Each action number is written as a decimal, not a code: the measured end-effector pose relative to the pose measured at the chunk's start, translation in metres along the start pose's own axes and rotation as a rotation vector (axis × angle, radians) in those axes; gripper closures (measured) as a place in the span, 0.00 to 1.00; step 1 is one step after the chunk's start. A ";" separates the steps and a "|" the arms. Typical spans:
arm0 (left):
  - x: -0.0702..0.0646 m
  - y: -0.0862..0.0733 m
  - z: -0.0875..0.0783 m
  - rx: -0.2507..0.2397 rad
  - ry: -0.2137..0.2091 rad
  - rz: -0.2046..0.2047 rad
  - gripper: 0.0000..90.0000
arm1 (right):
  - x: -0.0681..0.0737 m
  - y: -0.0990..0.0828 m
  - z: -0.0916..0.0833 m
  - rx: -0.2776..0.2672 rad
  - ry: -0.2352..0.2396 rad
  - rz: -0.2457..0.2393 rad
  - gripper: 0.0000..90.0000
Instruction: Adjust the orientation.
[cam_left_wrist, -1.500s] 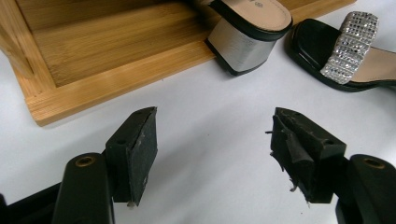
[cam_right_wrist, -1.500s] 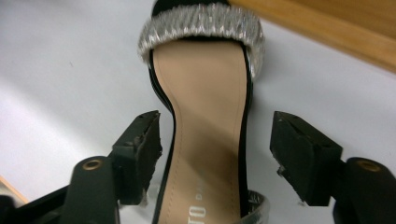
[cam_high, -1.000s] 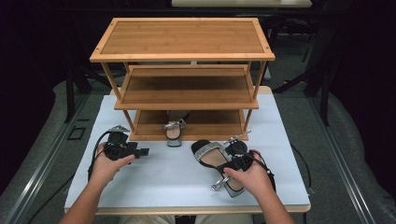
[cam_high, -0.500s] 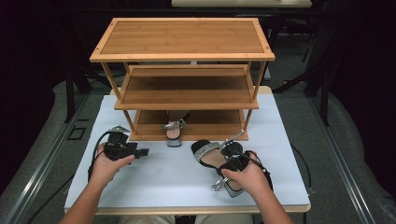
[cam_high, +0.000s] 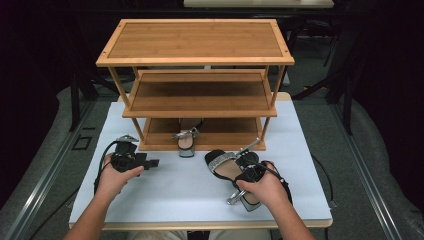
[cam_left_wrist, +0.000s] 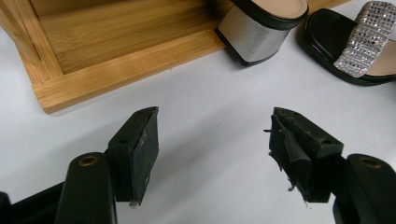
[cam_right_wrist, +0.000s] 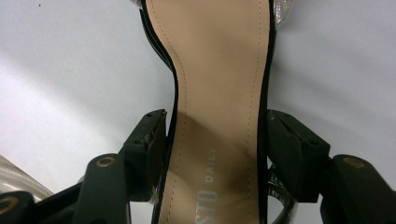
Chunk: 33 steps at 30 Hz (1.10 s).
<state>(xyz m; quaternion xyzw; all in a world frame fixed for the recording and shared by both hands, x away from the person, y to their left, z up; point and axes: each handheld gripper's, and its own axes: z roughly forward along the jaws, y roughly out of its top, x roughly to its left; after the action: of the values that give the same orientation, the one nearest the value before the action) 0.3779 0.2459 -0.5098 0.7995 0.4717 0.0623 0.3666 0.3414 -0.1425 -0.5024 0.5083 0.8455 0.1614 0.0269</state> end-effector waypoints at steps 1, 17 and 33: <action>0.000 0.000 0.000 -0.001 0.001 -0.002 0.37 | 0.000 0.000 0.000 -0.001 -0.002 -0.001 0.44; 0.002 0.000 -0.001 -0.009 0.002 -0.010 0.38 | -0.002 0.001 -0.002 0.000 0.006 0.006 0.46; 0.003 -0.001 -0.001 -0.010 0.002 -0.016 0.38 | -0.010 0.003 -0.021 -0.108 0.014 0.026 0.47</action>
<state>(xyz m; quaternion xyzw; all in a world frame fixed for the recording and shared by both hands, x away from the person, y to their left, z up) 0.3785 0.2490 -0.5100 0.7940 0.4779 0.0624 0.3705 0.3438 -0.1550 -0.4828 0.5161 0.8290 0.2105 0.0462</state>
